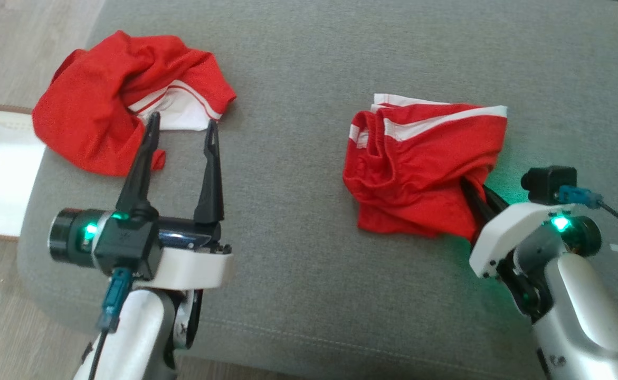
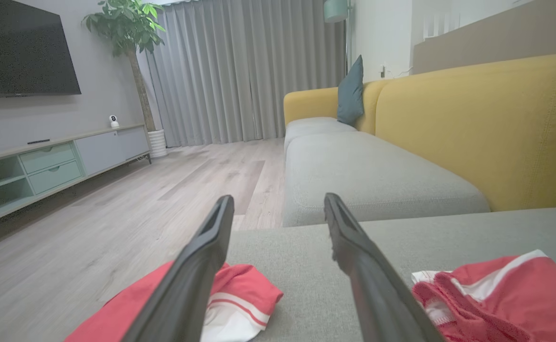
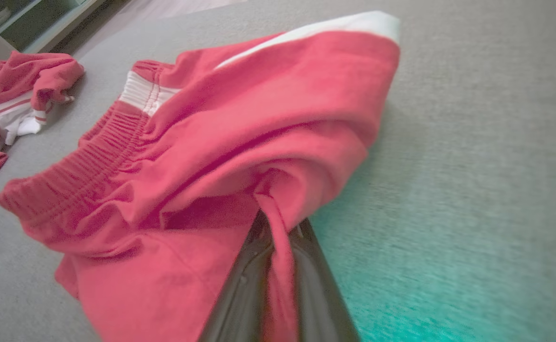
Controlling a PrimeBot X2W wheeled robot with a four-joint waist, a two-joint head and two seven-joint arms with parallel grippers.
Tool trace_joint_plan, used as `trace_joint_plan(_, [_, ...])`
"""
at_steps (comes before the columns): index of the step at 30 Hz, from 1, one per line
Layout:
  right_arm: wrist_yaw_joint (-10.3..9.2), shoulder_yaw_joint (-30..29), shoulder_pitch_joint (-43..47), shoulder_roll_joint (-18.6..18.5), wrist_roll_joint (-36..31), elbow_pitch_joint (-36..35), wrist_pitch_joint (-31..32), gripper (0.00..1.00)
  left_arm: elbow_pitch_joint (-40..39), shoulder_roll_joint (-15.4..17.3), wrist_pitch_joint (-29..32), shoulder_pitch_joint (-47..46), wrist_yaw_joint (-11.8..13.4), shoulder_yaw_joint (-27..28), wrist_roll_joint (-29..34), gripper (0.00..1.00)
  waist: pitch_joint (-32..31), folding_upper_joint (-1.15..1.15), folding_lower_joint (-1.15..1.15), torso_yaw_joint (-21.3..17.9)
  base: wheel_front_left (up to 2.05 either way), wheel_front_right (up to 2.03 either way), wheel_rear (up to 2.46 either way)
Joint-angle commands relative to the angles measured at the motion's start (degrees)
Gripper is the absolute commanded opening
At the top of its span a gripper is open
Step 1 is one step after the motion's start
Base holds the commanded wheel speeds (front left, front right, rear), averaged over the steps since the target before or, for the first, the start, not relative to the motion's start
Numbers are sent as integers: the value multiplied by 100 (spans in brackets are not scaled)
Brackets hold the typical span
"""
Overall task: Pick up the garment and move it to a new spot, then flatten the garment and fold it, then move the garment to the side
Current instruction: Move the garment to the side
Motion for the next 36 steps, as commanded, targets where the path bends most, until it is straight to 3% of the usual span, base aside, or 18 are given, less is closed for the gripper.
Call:
trace_joint_plan(1, [22,143,48,-77,-30,-256,-57,0,-238,41,-59,-143,-11,270,66,100,1,0,0,-51,0,0,0])
trace_joint_plan(6, [22,281,223,-338,-91,-474,-118,0,-257,34,-60,-55,-118,384,123,100,67,0,0,-355,0,0,0])
trace_joint_plan(13, [22,856,-157,-733,91,-528,-222,0,-77,12,-60,-165,-465,324,122,100,435,0,0,-1285,0,0,0])
trace_joint_plan(22, [22,1391,-1262,-1803,247,-78,-557,0,-35,50,-60,-674,-793,140,307,100,1035,0,0,-2364,0,0,0])
trace_joint_plan(30, [22,1544,-2166,-2872,338,301,-714,0,-4,92,-60,-1068,-975,-52,443,100,1413,0,0,-2715,0,0,0])
trace_joint_plan(36, [22,1569,-2523,-3387,440,376,-645,0,-11,105,-60,-1264,-1015,-117,494,100,1626,0,0,-2798,0,0,0])
